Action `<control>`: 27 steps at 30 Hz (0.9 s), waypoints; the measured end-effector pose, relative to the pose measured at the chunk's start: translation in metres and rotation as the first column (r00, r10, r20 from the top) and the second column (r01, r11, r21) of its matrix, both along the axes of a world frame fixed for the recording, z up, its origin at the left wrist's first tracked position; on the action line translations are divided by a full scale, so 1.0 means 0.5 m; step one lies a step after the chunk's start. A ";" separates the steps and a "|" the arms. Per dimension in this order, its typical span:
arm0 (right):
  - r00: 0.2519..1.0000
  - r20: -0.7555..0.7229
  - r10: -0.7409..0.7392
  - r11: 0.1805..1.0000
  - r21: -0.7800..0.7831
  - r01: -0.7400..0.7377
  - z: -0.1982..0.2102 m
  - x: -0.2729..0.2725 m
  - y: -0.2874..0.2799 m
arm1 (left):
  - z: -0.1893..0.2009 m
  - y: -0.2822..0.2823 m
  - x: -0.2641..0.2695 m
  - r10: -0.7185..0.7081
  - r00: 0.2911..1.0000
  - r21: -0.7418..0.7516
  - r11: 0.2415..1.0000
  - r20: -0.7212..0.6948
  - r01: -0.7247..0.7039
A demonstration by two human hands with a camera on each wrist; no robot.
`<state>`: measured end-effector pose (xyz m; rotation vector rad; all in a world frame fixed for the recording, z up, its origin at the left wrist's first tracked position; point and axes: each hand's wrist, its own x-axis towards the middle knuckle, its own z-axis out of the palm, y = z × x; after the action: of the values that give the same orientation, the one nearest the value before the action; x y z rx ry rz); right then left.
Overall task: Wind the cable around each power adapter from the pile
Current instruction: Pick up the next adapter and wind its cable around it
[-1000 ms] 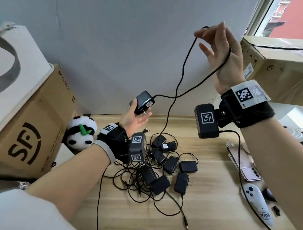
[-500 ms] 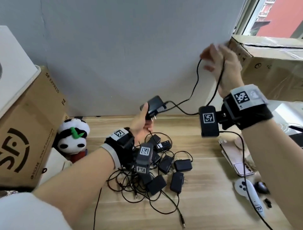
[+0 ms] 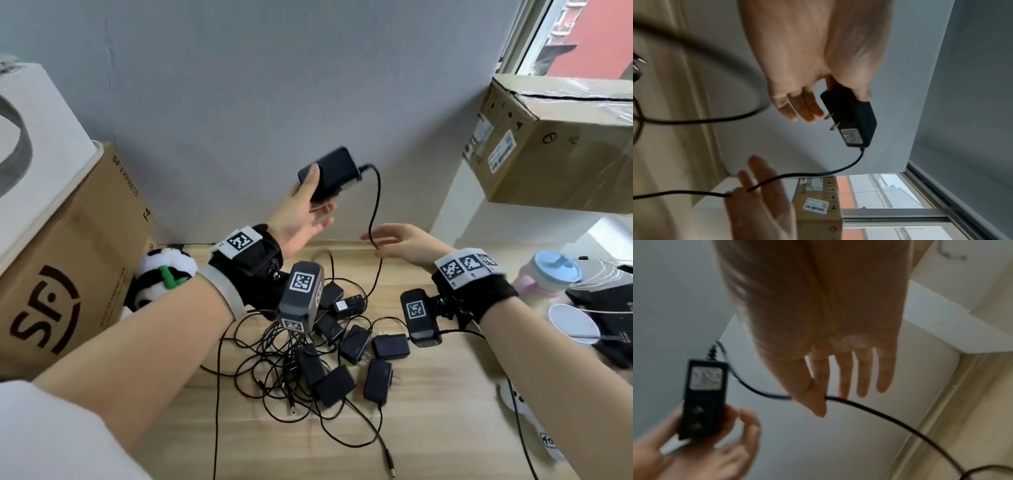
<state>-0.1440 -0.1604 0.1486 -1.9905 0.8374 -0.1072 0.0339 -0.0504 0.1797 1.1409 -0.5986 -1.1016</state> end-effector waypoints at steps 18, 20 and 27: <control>0.866 0.423 -0.266 0.803 0.595 -0.044 -0.040 0.006 0.064 | -0.043 0.067 0.026 0.098 0.925 0.122 0.991 -0.367 -0.057; 0.842 0.426 -0.330 0.768 0.640 -0.023 -0.043 0.005 0.065 | -0.043 0.071 0.025 0.082 0.902 0.105 0.994 -0.424 -0.041; 0.843 0.389 -0.371 0.928 0.110 0.357 -0.074 0.008 0.059 | -0.058 0.068 0.027 0.101 0.917 0.219 0.976 -0.386 -0.015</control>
<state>-0.1402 -0.1310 0.1117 -1.6690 0.9223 -0.6996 0.0476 -0.0164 0.1508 1.0673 -0.1300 -1.3234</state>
